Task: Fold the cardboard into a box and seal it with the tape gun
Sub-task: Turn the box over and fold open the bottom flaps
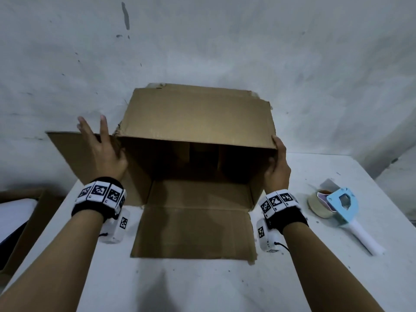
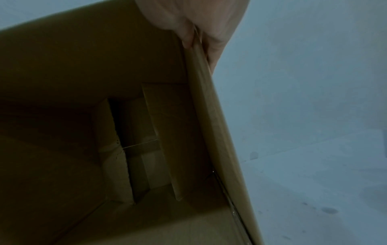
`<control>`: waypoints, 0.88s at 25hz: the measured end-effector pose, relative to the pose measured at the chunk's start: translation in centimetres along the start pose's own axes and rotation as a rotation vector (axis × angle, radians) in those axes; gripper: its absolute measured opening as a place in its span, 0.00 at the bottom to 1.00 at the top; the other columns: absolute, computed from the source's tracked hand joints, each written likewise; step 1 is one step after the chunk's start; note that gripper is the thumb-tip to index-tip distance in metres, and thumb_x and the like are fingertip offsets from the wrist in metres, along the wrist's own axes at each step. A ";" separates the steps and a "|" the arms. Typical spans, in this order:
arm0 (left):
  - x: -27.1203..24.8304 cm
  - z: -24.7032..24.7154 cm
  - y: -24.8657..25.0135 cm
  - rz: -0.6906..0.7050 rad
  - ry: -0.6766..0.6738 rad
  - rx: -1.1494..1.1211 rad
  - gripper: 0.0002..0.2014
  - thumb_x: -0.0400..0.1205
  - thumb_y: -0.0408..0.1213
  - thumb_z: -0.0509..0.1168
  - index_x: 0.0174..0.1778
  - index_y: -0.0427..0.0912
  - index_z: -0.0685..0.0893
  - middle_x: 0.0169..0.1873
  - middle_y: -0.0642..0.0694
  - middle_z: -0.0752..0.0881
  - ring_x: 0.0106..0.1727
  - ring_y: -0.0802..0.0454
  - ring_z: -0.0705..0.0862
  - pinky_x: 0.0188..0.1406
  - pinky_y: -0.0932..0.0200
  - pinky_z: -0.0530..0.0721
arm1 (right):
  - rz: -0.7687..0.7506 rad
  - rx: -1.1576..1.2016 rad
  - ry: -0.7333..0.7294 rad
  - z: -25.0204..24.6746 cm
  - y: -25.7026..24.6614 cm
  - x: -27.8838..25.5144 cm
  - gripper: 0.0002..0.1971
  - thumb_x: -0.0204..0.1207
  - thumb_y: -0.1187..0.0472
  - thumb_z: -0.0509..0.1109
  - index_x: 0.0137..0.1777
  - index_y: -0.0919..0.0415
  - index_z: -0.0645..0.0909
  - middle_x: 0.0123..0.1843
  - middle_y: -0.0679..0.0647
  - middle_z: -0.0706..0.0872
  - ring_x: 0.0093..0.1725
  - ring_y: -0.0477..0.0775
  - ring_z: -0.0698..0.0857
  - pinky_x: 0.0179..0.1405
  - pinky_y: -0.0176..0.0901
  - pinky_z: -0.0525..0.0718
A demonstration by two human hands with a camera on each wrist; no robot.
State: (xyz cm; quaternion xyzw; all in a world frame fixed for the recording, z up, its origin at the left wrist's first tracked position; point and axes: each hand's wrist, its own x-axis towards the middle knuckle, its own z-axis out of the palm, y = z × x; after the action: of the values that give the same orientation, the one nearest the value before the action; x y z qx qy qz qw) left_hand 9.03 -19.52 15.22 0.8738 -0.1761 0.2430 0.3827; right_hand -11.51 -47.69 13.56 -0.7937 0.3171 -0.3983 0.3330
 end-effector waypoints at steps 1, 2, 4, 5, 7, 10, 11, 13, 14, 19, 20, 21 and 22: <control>0.1 0.1 0.0 0.004 0.007 -0.025 0.38 0.75 0.19 0.61 0.80 0.38 0.54 0.79 0.26 0.42 0.81 0.30 0.42 0.80 0.49 0.58 | 0.007 0.000 0.000 0.0 0.3 0.3 0.34 0.79 0.75 0.49 0.68 0.31 0.58 0.64 0.66 0.84 0.54 0.67 0.85 0.48 0.37 0.73; 0.3 0.1 0.2 0.005 0.005 -0.063 0.38 0.74 0.18 0.61 0.80 0.38 0.54 0.80 0.28 0.43 0.82 0.33 0.45 0.78 0.61 0.59 | 0.011 0.000 -0.001 0.0 0.6 0.6 0.34 0.79 0.76 0.49 0.68 0.31 0.59 0.65 0.65 0.83 0.55 0.67 0.85 0.49 0.37 0.73; 0.7 0.6 0.0 -0.045 -0.051 -0.189 0.40 0.73 0.16 0.59 0.80 0.42 0.54 0.81 0.34 0.49 0.82 0.42 0.53 0.68 0.84 0.58 | 0.007 0.010 -0.002 -0.1 0.8 0.9 0.34 0.79 0.76 0.50 0.69 0.31 0.58 0.65 0.64 0.84 0.54 0.67 0.85 0.49 0.37 0.73; 0.8 1.0 -0.1 -0.113 -0.085 -0.279 0.39 0.75 0.16 0.59 0.80 0.44 0.55 0.81 0.37 0.56 0.80 0.45 0.60 0.66 0.85 0.61 | 0.003 0.009 -0.006 -0.2 0.8 0.9 0.33 0.80 0.74 0.50 0.70 0.31 0.57 0.62 0.64 0.84 0.51 0.66 0.85 0.47 0.38 0.73; 0.1 2.1 -0.5 -0.260 -0.152 -0.374 0.29 0.79 0.20 0.57 0.78 0.38 0.63 0.73 0.32 0.72 0.74 0.40 0.71 0.67 0.63 0.72 | 0.024 0.010 -0.015 0.0 0.8 0.7 0.33 0.83 0.70 0.51 0.75 0.29 0.53 0.52 0.61 0.85 0.43 0.63 0.83 0.44 0.42 0.73; -2.9 4.5 -2.7 -0.418 -0.306 -0.249 0.19 0.84 0.29 0.55 0.71 0.33 0.69 0.65 0.26 0.77 0.66 0.28 0.75 0.63 0.42 0.74 | 0.153 0.008 -0.043 1.0 2.1 0.0 0.30 0.85 0.66 0.53 0.83 0.46 0.49 0.56 0.68 0.87 0.50 0.70 0.85 0.45 0.47 0.77; -4.0 5.4 -3.7 -0.449 -0.359 -0.236 0.19 0.84 0.29 0.54 0.72 0.35 0.68 0.65 0.27 0.77 0.66 0.28 0.76 0.64 0.40 0.74 | 0.202 -0.008 -0.076 1.5 3.0 -0.4 0.28 0.85 0.65 0.53 0.83 0.52 0.52 0.59 0.70 0.86 0.55 0.72 0.85 0.48 0.50 0.77; -6.2 6.8 -5.4 -0.511 -0.436 -0.254 0.18 0.84 0.27 0.53 0.70 0.39 0.69 0.64 0.28 0.78 0.64 0.28 0.78 0.65 0.36 0.77 | 0.288 -0.029 -0.143 2.7 4.9 -1.6 0.24 0.86 0.63 0.52 0.82 0.57 0.57 0.62 0.71 0.84 0.59 0.72 0.83 0.48 0.48 0.75; -6.9 7.3 -6.0 -0.543 -0.455 -0.262 0.19 0.83 0.25 0.53 0.70 0.40 0.69 0.63 0.28 0.79 0.64 0.29 0.78 0.65 0.35 0.77 | 0.335 -0.016 -0.173 3.2 5.7 -2.2 0.24 0.86 0.63 0.52 0.81 0.56 0.58 0.61 0.70 0.84 0.58 0.71 0.83 0.46 0.45 0.73; -8.4 8.7 -6.5 -0.559 -0.529 -0.018 0.15 0.85 0.31 0.53 0.67 0.34 0.72 0.61 0.26 0.80 0.61 0.27 0.78 0.59 0.42 0.75 | 0.549 0.082 -0.325 4.9 9.0 -5.2 0.21 0.87 0.62 0.51 0.79 0.56 0.62 0.61 0.61 0.80 0.60 0.60 0.78 0.49 0.35 0.68; -8.3 8.7 -6.5 -0.547 -0.519 0.010 0.14 0.85 0.31 0.52 0.65 0.32 0.74 0.59 0.24 0.81 0.59 0.27 0.78 0.57 0.42 0.75 | 0.553 0.077 -0.316 5.0 9.3 -5.2 0.20 0.87 0.62 0.51 0.78 0.58 0.65 0.62 0.60 0.80 0.60 0.59 0.78 0.47 0.30 0.67; -8.2 8.5 -6.3 -0.532 -0.505 0.026 0.14 0.85 0.31 0.51 0.63 0.30 0.75 0.57 0.23 0.81 0.57 0.26 0.79 0.54 0.43 0.75 | 0.554 0.082 -0.289 5.0 9.2 -5.1 0.19 0.87 0.62 0.51 0.76 0.60 0.68 0.62 0.61 0.81 0.59 0.58 0.78 0.43 0.28 0.68; -8.1 8.2 -6.0 -0.517 -0.484 0.031 0.14 0.85 0.31 0.51 0.61 0.30 0.76 0.55 0.23 0.82 0.56 0.26 0.79 0.51 0.44 0.75 | 0.549 0.083 -0.255 4.9 9.0 -4.8 0.18 0.87 0.61 0.51 0.74 0.60 0.70 0.62 0.62 0.82 0.58 0.58 0.79 0.38 0.28 0.69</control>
State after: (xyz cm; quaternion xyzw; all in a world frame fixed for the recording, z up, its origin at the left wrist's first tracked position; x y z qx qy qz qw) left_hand 7.79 -20.84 2.36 0.9274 -0.0308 -0.0735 0.3654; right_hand -11.88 -47.82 2.24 -0.7075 0.4588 -0.2032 0.4977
